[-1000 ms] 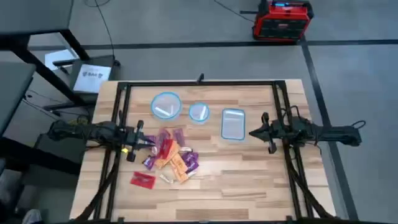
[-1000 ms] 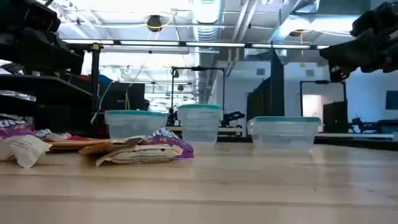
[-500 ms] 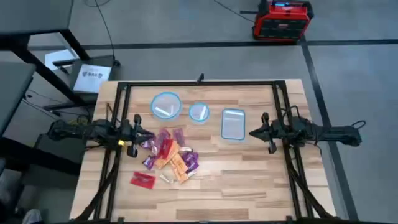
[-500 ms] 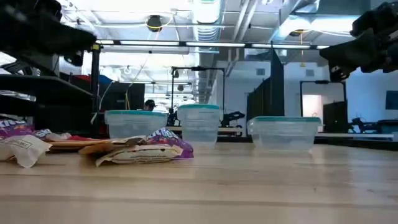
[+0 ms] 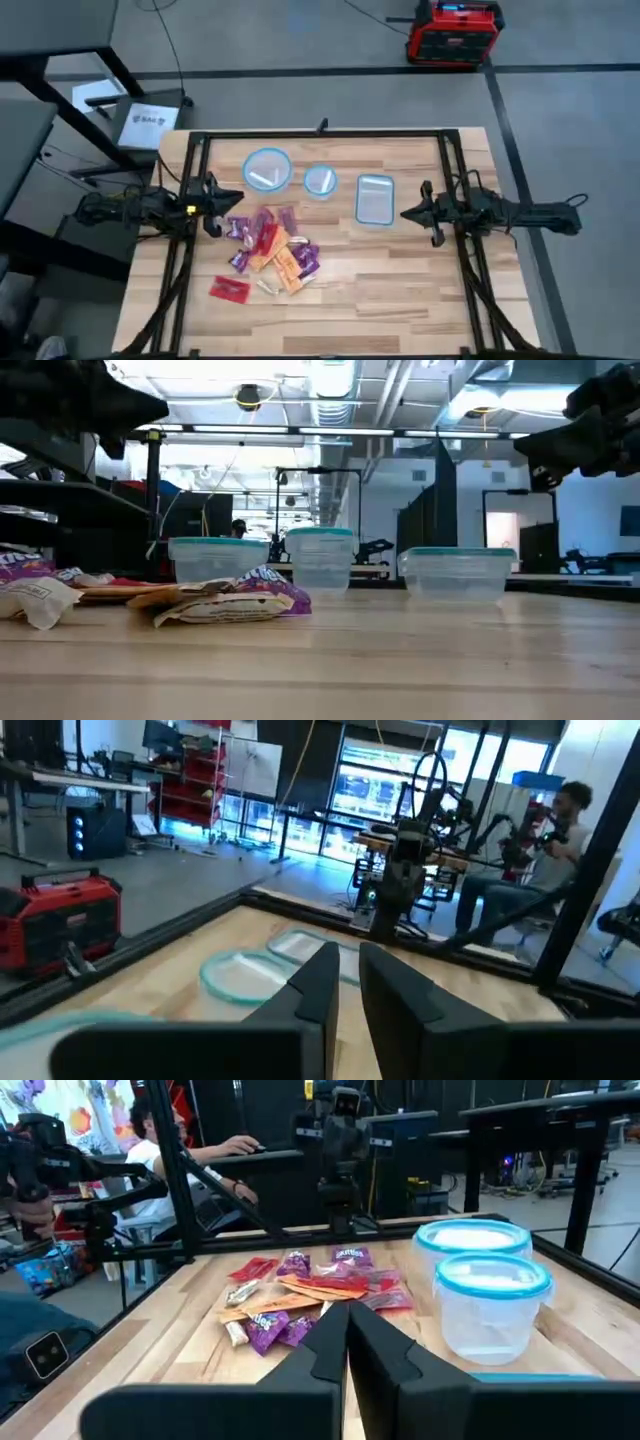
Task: Sort candy
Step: Open the top right transparent bin
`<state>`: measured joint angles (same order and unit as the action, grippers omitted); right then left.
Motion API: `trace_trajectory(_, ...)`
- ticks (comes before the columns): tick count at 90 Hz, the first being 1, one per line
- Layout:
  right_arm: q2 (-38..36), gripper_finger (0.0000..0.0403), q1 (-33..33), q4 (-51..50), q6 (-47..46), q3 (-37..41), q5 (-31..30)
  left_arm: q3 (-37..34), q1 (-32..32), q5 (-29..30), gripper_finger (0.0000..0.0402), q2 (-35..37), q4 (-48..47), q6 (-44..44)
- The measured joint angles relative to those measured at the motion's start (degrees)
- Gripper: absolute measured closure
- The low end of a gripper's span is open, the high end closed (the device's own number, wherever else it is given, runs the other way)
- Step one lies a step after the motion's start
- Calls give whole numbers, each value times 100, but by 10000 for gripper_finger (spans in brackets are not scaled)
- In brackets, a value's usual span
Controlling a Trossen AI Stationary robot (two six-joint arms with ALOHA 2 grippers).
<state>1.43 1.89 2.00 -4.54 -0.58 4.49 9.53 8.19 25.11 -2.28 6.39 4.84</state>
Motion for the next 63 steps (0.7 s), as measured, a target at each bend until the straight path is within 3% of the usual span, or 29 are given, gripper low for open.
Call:
trace_trajectory(15, 1, 403, 1, 0, 0, 0, -1, 20, 0, 507, 371, -206, -362, -214)
trace_trajectory(33, 2, 403, 0, 0, 0, 0, -1, 713, -147, 882, 398, -1392, -355, 237)
trace_trajectory(48, 1, 403, 0, 1, 0, 0, 0, 2360, -184, 880, 400, -2992, -705, -105)
trace_trajectory(63, 0, 403, 2, 0, 0, 0, 0, 4518, -418, 819, 401, -5011, -2140, -596)
